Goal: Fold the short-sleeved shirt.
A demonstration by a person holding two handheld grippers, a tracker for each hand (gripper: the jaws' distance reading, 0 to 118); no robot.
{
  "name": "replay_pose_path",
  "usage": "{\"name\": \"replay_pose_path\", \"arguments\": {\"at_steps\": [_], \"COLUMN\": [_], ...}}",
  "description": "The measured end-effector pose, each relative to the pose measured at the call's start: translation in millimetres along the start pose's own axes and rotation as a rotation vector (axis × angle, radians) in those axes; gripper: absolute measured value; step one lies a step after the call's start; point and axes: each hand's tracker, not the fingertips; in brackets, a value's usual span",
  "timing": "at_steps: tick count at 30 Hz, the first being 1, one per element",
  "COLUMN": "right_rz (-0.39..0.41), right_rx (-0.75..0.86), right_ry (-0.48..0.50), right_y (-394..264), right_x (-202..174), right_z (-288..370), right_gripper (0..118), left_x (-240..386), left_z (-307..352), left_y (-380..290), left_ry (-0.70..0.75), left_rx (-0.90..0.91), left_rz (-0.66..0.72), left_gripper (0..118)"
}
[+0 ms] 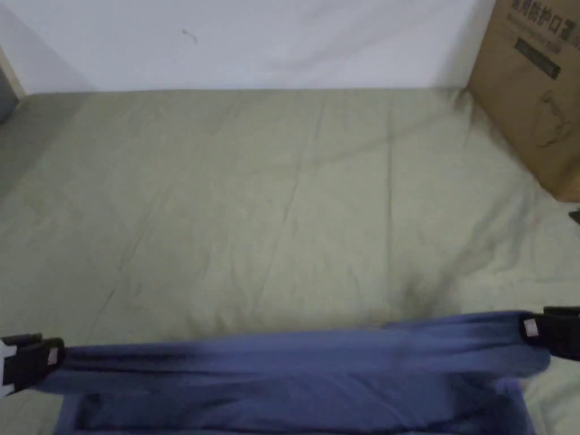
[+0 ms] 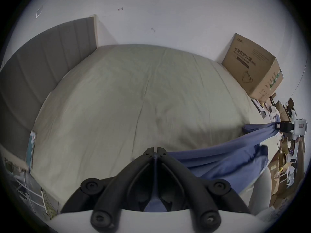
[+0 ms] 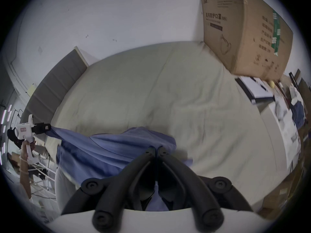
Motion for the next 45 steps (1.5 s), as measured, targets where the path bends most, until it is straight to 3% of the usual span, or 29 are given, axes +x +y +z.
{"name": "replay_pose_path", "arguments": {"at_steps": [2,6,10,11,12,13,14,15,16,17,20,21,22,23,24,25,26,29,32,35,36,37,38,39,42,45], "right_rz": [-0.028,0.022,-0.052,-0.063,-0.044,-0.017,0.023,0.057,0.087,0.116,0.177,0.184,0.188,0.186,0.177,0.165,0.15,0.123,0.154,0.159,0.152,0.159,0.174,0.183,0.217,0.219], "right_rx": [-0.05,-0.187,-0.182,-0.196,-0.208,-0.206,-0.187,-0.155,-0.14,-0.135,-0.035,-0.001,0.035,0.058,0.088,0.113,0.135,0.193,0.255,0.242,0.245,0.242,0.238,0.248,0.297,0.323], "right_ry": [-0.001,-0.087,-0.108,-0.144,-0.159,-0.145,-0.131,-0.125,-0.138,-0.158,-0.157,-0.128,-0.103,-0.091,-0.077,-0.066,-0.041,0.032,0.006,0.044,0.052,0.062,0.07,0.06,0.052,0.064], "right_y": [-38.5,-114.5,-153.6,-156.1,-154.6,-150.3,-147.8,-143.6,-138.4,-132.5,-117.3,-112.2,-108.7,-104.9,-101.6,-99.7,-98.2,-94.7,-96.5,-95.4,-95.8,-95.7,-95.8,-97.7,-102.0,-103.8], "right_x": [-4.8,-8.8,-5.2,-8.0,-13.5,-17.7,-20.7,-25.7,-30.8,-35.9,-55.0,-63.0,-70.2,-78.5,-87.9,-95.8,-102.9,-128.1,-153.0,-166.6,-171.3,-174.9,-178.4,-182.8,-192.1,-198.9], "right_z": [6.0,-10.4,-47.1,-51.0,-51.1,-46.5,-42.5,-35.0,-28.1,-20.5,4.9,11.9,17.9,19.6,19.4,18.0,16.5,7.6,-2.4,-13.5,-15.9,-18.9,-21.5,-22.2,-23.4,-21.4], "right_gripper": [1,1,7,17,40,62,84,91,90,90,88,82,68,45,24,6,1,0,0,0,0,0,0,0,0,0], "left_x": [0.1,-4.6,-3.6,-1.2,0.2,-4.4,-5.8,-8.3,-11.2,-10.1,-18.9,-15.0,-17.9,-20.6,-22.8,-25.0,-28.0,-37.8,-46.1,-52.5,-56.6,-61.5,-66.9,-71.6,-82.6,-99.8], "left_z": [6.4,-9.3,-34.9,-30.0,-23.4,-25.2,-22.6,-19.8,-15.8,-9.2,20.8,33.8,42.9,51.3,60.9,66.2,68.3,68.6,68.9,66.7,63.9,60.3,55.3,47.7,24.1,-5.6], "left_y": [-32.6,-95.0,-134.8,-136.7,-134.9,-131.5,-128.8,-126.4,-124.9,-120.8,-121.0,-120.0,-121.2,-123.4,-127.4,-130.5,-134.1,-146.7,-156.6,-161.2,-161.8,-160.0,-160.1,-159.3,-159.9,-160.1], "left_ry": [0.04,0.047,0.083,0.087,0.095,0.102,0.096,0.09,0.085,0.082,0.05,0.026,0.005,-0.015,-0.038,-0.057,-0.07,-0.061,-0.082,-0.136,-0.165,-0.189,-0.222,-0.244,-0.342,-0.38], "left_rx": [-0.037,-0.159,-0.159,-0.115,-0.057,-0.057,-0.061,-0.082,-0.097,-0.091,0.006,0.025,0.039,0.07,0.117,0.142,0.149,0.138,0.145,0.168,0.181,0.175,0.165,0.145,0.109,0.072], "left_rz": [-0.011,0.023,0.052,0.052,0.052,0.071,0.083,0.11,0.125,0.132,0.205,0.238,0.272,0.296,0.326,0.348,0.375,0.428,0.466,0.509,0.533,0.561,0.589,0.606,0.637,0.691], "left_gripper": [0,0,6,9,14,25,51,74,91,100,100,99,98,90,74,49,17,2,1,1,9,36,83,83,118,118]}}
